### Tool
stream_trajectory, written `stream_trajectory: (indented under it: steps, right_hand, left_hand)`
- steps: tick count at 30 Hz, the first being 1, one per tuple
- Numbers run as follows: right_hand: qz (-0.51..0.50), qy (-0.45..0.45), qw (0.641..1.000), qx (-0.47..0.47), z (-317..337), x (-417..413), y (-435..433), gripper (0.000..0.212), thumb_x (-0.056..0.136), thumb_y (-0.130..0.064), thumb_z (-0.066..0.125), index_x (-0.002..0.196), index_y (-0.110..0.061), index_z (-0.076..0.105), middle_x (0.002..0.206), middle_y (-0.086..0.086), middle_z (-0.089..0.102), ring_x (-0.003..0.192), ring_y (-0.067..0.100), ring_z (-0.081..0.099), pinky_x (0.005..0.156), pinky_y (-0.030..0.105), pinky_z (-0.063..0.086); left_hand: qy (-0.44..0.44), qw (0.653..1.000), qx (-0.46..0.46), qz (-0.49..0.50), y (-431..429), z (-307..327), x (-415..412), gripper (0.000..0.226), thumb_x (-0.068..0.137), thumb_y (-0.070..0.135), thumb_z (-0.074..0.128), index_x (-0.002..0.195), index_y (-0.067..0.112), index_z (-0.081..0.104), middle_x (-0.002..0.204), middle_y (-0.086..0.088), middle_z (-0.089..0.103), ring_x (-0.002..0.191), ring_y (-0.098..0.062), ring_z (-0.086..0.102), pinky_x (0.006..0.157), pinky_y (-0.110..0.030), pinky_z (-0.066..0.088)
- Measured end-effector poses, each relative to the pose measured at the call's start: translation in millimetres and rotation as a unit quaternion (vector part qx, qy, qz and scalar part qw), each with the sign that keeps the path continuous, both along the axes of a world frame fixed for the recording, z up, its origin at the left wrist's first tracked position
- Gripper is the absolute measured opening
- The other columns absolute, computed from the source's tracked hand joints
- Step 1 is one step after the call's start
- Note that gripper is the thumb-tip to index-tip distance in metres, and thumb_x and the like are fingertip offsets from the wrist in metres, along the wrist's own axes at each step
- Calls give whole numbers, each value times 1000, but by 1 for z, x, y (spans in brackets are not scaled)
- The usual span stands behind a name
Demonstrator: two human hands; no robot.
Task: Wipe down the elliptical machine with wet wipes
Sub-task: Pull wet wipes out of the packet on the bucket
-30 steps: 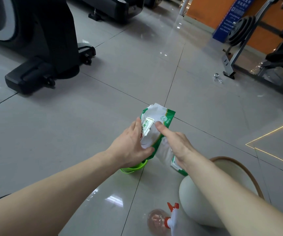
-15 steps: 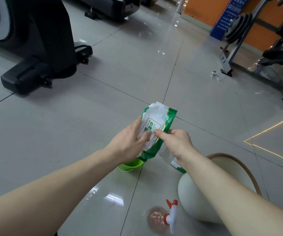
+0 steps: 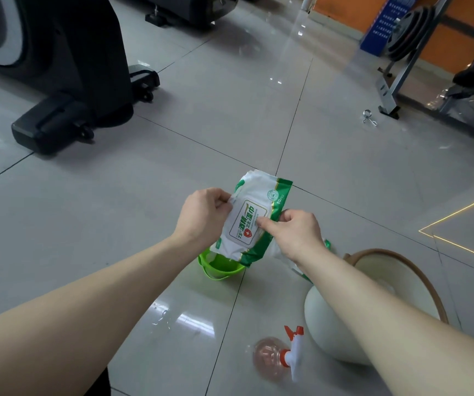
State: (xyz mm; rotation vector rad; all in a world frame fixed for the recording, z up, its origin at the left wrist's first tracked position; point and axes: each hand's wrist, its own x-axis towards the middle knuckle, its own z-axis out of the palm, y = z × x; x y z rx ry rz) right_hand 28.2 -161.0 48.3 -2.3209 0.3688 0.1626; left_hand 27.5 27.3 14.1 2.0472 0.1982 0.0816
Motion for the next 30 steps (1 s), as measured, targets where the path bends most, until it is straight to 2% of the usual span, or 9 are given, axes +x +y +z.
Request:
stream_trajectory:
  steps: [2,5,7,9,13,17,20,24,30]
  right_hand:
    - [8,0,1000,-17,-5,2,1,44,77,-42,86,59,-13,57,58,-4,55,57,17,48,52,30,35]
    - [19,1,999,-47,-11,7,3,36,78,-43,84,78,-9,74,74,3,71,69,25,63,56,28,42]
    - [29,14,997,-64,-15,12,3,33,79,-43,84,84,-11,76,76,2,71,69,20,63,55,24,41]
    - [35,36,996,-70,-19,18,2,30,80,-42,83,82,-13,76,73,-2,69,68,15,60,53,23,41]
    - [-4,71,997,-14,-29,25,2,20,82,-33,81,73,-20,69,83,-1,71,81,21,65,66,27,47]
    - [-1,95,995,5,-42,23,6,10,82,-25,76,86,-17,72,94,5,72,88,25,65,69,27,47]
    - [10,113,993,15,-51,20,10,22,82,-16,72,104,-19,73,103,4,71,97,26,64,79,27,47]
    - [44,126,990,34,-60,19,16,28,81,-8,69,102,-27,70,105,3,70,104,27,63,88,29,52]
    - [53,148,987,44,-69,23,22,34,84,-9,68,116,-21,69,114,5,68,104,27,60,88,29,50]
  left_hand:
    - [2,1000,13,2,1,-2,4,18,91,12,63,101,19,77,83,8,76,82,-14,71,72,-28,57]
    - [21,999,32,-5,1,-8,10,32,89,10,64,118,19,70,83,10,76,86,-16,71,77,-36,59]
    - [30,998,58,-20,-1,-15,14,41,86,8,64,126,20,68,80,12,75,88,-16,70,79,-38,59]
    - [35,995,90,-31,-4,-22,15,43,85,7,62,124,22,70,75,14,70,85,-17,68,75,-36,58]
    - [44,990,129,-38,-13,-32,17,33,86,6,58,111,21,73,73,12,63,80,-24,63,64,-29,47]
    - [57,986,155,-39,-18,-49,17,24,87,6,56,103,18,70,80,6,67,82,-27,63,63,-29,44]
    - [81,979,179,-50,-21,-64,14,15,88,7,57,97,18,61,91,-4,69,84,-32,62,64,-33,47]
    - [115,970,208,-46,-19,-81,6,14,86,6,55,89,15,46,77,0,52,75,-31,53,56,-32,36]
    - [165,974,156,-5,-12,-92,9,17,82,5,58,93,18,55,89,-4,67,81,-29,64,62,-34,51]
